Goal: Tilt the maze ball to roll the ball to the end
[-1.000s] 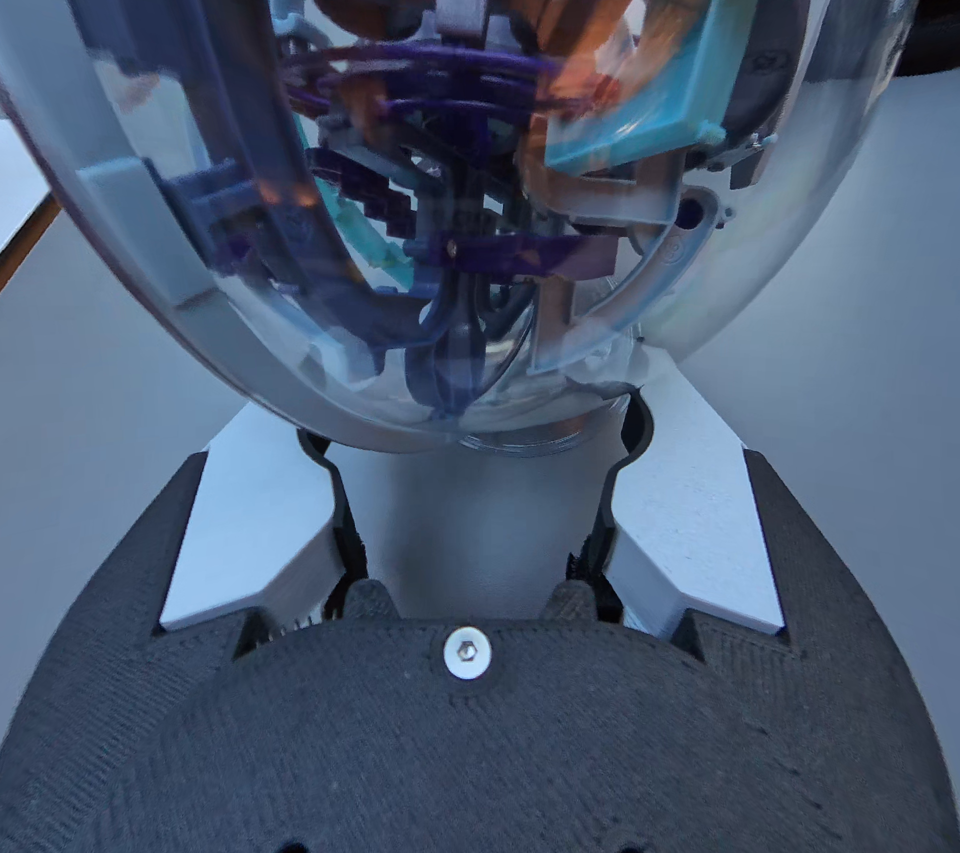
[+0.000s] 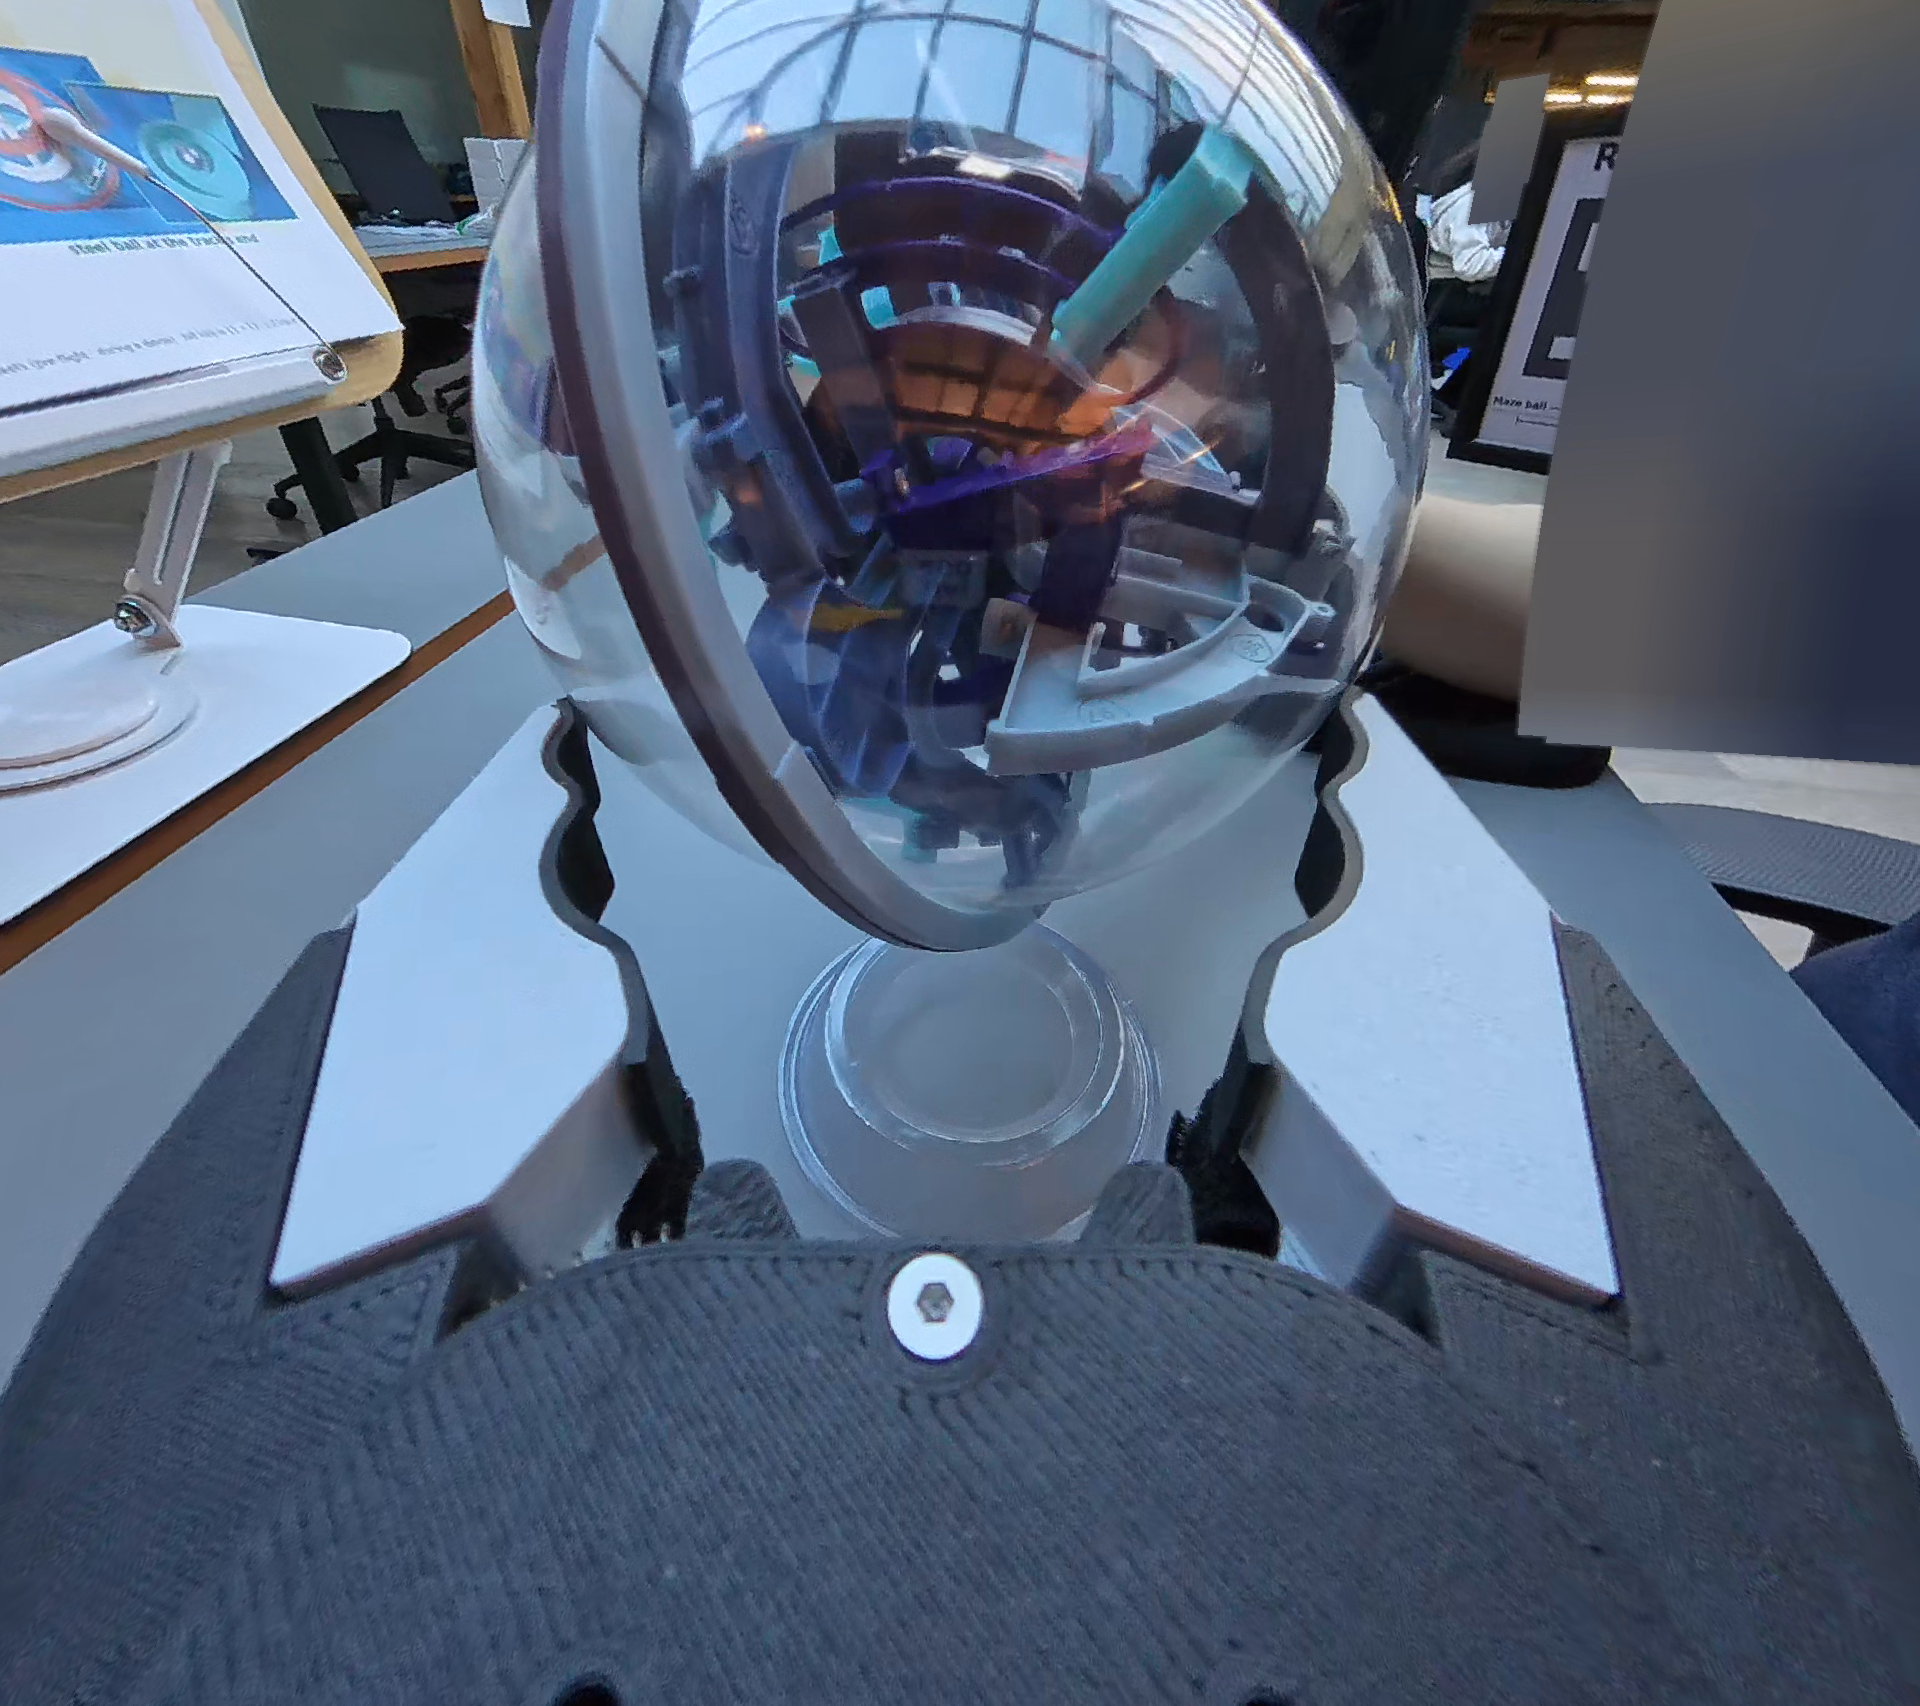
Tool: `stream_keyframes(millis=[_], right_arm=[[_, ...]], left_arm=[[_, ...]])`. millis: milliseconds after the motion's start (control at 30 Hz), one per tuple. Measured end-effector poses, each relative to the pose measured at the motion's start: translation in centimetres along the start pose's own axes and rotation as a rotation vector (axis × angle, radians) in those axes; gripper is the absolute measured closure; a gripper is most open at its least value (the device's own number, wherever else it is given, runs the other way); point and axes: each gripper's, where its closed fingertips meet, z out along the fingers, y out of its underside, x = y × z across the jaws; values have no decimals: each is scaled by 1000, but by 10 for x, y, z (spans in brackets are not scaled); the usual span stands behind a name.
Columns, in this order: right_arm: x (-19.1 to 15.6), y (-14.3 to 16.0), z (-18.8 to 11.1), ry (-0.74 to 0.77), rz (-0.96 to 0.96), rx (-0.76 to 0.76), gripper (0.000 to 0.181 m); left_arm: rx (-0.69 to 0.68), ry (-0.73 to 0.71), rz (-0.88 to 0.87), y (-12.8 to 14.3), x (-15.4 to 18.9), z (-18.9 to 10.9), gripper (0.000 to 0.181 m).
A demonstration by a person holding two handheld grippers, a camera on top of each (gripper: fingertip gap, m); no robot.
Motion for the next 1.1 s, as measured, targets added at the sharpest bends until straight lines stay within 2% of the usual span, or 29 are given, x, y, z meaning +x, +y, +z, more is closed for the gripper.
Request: stream_keyframes(millis=[667,1100], right_arm=[[6,1,3,4,124,91,25],[6,-6,5,25,184,87,25]], left_arm=[[48,-35,-80,-9,-5,2,43],[76,-77,-151,-24,-5,4,36]])
